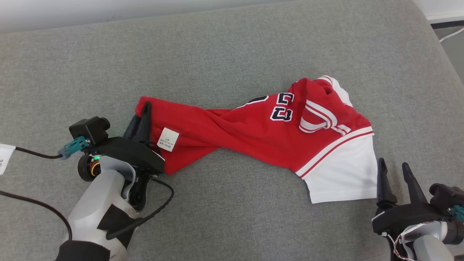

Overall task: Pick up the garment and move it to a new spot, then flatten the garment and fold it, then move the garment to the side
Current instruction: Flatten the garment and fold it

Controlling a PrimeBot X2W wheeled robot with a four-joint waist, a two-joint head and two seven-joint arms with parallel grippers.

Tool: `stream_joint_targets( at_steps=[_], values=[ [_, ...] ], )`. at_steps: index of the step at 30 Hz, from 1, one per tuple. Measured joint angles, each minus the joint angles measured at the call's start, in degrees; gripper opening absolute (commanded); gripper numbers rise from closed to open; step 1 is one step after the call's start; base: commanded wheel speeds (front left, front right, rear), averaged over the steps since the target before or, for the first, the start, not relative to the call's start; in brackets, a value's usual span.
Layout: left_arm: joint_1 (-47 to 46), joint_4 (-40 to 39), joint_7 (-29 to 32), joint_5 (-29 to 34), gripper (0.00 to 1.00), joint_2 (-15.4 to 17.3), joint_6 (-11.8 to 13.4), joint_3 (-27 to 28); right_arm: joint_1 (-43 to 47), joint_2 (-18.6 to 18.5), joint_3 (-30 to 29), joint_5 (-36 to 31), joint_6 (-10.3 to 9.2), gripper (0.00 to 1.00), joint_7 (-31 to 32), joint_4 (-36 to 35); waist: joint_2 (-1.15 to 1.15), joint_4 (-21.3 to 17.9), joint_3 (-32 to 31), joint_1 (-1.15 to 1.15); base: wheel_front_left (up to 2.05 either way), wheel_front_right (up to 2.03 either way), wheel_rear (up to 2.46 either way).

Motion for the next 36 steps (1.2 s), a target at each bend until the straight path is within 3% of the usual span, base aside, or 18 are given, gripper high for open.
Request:
stream_joint_targets(
  at_steps=[4, 9, 14, 17, 28, 29, 30, 31, 36],
  values=[
    [0.7, -2.9, 0.1, -0.7, 0.0, 0.4, -0.1, 1.0, 0.2, 0.2, -0.7, -0.4, 0.0, 1.0, 0.0, -0.2, 0.0, 0.7, -0.6, 0.01, 0.0, 0.0, 0.0],
    [5.7, -13.3, 0.1, 4.8, 0.0, 0.5, -0.2, 8.7, 1.5, 0.6, -1.1, -0.6, 0.0, 1.0, 0.0, 0.0, 0.0, 2.5, -2.6, 0.0, 0.0, 0.0, 0.0],
    [11.1, -19.0, 0.1, 7.1, 0.0, -0.1, -0.2, 11.5, 2.9, 0.6, -0.6, -0.6, 0.0, 1.0, 0.0, 0.9, 0.0, 3.9, -4.7, 0.0, 0.0, 0.0, 0.0],
    [16.5, -20.6, 0.1, 8.1, 0.0, -0.2, -0.1, 11.5, 3.7, 0.8, -0.1, -0.5, 0.0, 1.0, 0.0, 1.5, 0.0, 5.1, -6.5, -0.01, 0.0, 0.0, 0.0],
    [30.7, -24.3, 0.1, 2.2, 0.0, -0.4, 5.2, 6.9, 4.9, 1.5, 1.7, 0.0, 0.0, 1.0, 0.0, 3.1, 0.0, 9.3, -11.4, -0.01, 0.0, 0.0, 0.0],
    [31.4, -24.8, 0.1, 2.1, 0.12, -0.4, 5.4, 7.3, 4.9, 1.5, 2.0, 0.1, 0.0, 1.0, 0.0, 3.1, 0.0, 9.4, -11.7, -0.01, 0.0, 0.0, 0.0],
    [32.4, -25.1, 0.1, 2.0, 0.96, -0.3, 5.9, 7.8, 4.7, 1.5, 2.6, 0.1, 0.0, 1.0, 0.0, 3.4, 0.0, 9.5, -12.2, -0.01, 0.0, 0.0, 0.0],
    [33.7, -24.9, 0.1, 2.0, 1.0, -0.4, 6.4, 7.7, 4.7, 1.5, 2.9, 0.4, 0.0, 1.0, 0.0, 3.6, 0.0, 9.4, -12.7, -0.01, 0.0, 0.0, 0.0],
    [37.3, -24.4, 0.1, 5.7, 1.0, -0.4, 9.1, 9.4, 4.9, 1.4, 3.2, 0.7, 0.0, 1.0, 0.0, 4.0, 0.0, 9.0, -14.3, -0.01, 0.0, 0.0, 0.0]
  ],
)
